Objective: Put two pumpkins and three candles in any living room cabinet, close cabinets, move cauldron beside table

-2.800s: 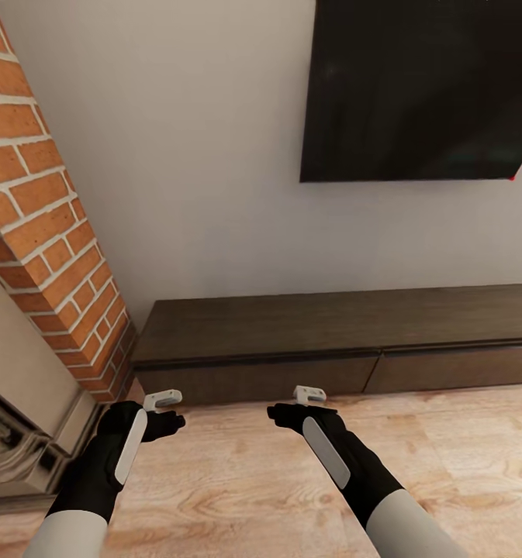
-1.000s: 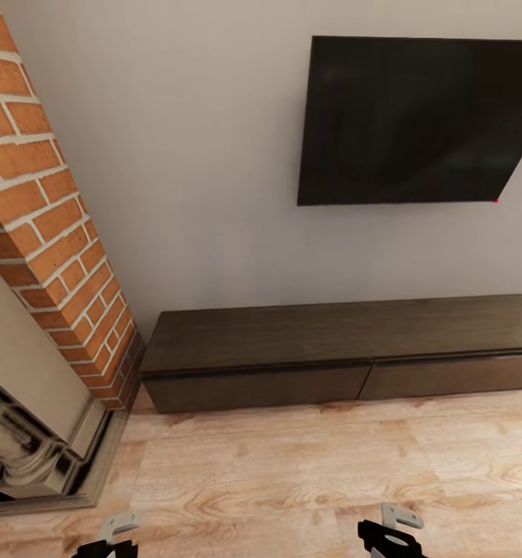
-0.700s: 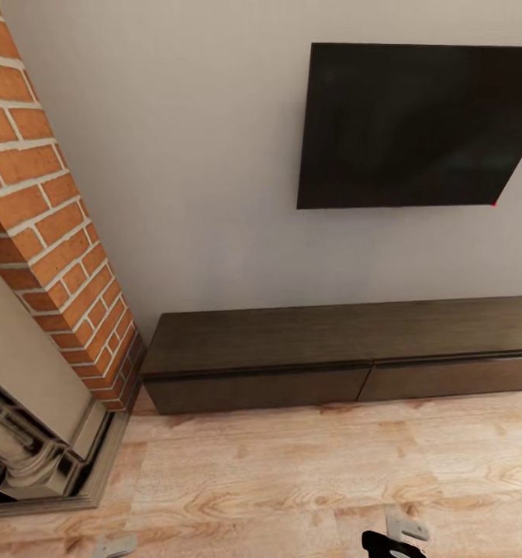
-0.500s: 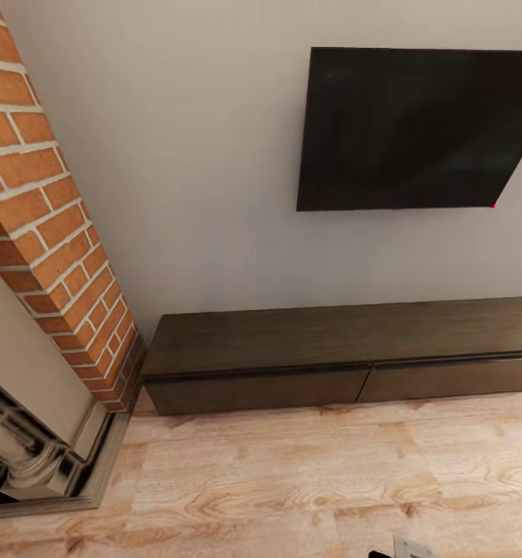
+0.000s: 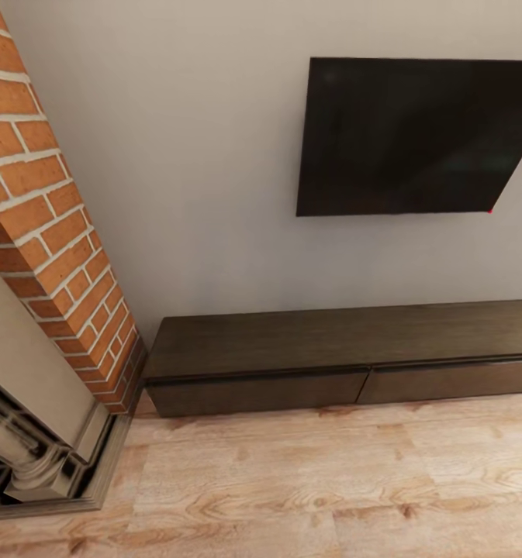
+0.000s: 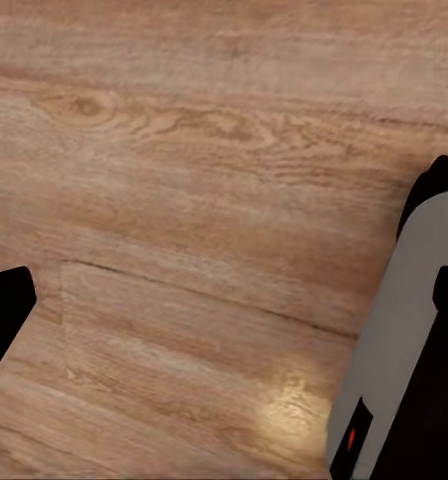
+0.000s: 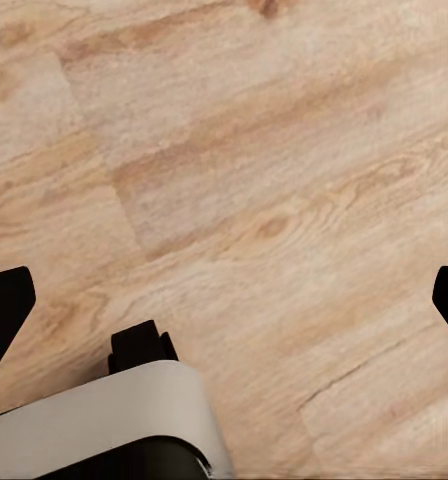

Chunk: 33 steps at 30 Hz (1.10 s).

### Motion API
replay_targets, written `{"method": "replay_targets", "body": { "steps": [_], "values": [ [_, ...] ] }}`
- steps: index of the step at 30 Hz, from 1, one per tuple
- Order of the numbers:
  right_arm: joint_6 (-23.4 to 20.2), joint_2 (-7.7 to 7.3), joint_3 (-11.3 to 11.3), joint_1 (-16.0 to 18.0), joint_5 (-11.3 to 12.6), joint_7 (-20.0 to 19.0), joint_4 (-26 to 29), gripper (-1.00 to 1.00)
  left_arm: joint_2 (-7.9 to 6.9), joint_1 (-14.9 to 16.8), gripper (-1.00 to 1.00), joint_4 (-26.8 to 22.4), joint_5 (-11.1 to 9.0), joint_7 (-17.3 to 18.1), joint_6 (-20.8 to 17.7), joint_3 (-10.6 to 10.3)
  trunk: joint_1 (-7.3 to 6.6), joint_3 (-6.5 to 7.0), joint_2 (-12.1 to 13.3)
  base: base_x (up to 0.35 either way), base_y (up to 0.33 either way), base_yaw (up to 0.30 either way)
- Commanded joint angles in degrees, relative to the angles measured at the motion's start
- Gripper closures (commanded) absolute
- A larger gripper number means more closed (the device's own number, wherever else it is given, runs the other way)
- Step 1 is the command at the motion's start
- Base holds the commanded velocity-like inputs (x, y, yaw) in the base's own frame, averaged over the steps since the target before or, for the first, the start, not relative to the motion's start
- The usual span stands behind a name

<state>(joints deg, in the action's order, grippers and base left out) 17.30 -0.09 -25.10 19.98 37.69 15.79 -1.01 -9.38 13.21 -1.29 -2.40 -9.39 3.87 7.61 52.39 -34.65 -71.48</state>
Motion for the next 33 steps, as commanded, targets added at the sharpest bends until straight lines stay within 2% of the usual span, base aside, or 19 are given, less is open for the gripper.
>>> {"method": "replay_targets", "body": {
  "steps": [1, 9, 18, 25, 33],
  "values": [
    [0.2, 0.02, -0.5, 0.0, 0.4, 0.0, -0.7, -1.00, -0.11, -0.7, -1.00, 0.1, -0.2, 0.0, 0.6, 0.2, -0.23, 0.15, 0.4, 0.000, 0.000, 0.000],
    [-0.1, 0.16, -0.6, -2.1, 0.4, -0.1, -1.8, -1.00, -0.11, -4.5, -1.00, 0.1, -0.3, 0.0, 2.1, 0.2, -1.98, 1.58, 3.6, 0.000, 0.000, 0.000],
    [-0.5, 0.17, -0.5, -4.6, 0.5, -0.1, -1.9, -1.00, 0.39, -6.0, -1.00, 0.0, -0.4, -0.1, 2.1, 0.1, -1.98, 1.58, 3.6, 0.000, 0.000, 0.000],
    [-0.5, 0.18, -0.5, -4.8, 0.5, -0.1, -1.9, -1.00, 0.67, -6.0, -1.00, 0.0, -0.2, -0.1, 2.1, 0.2, -1.98, 1.58, 3.6, 0.000, 0.000, 0.000],
    [-0.1, 0.05, -0.2, -4.8, 1.2, 0.0, -1.8, -1.00, 3.14, -6.0, -1.00, 0.0, -0.3, -0.2, 2.1, 0.4, -1.98, 1.58, 3.6, 0.000, 0.000, 0.000]
  ]
}}
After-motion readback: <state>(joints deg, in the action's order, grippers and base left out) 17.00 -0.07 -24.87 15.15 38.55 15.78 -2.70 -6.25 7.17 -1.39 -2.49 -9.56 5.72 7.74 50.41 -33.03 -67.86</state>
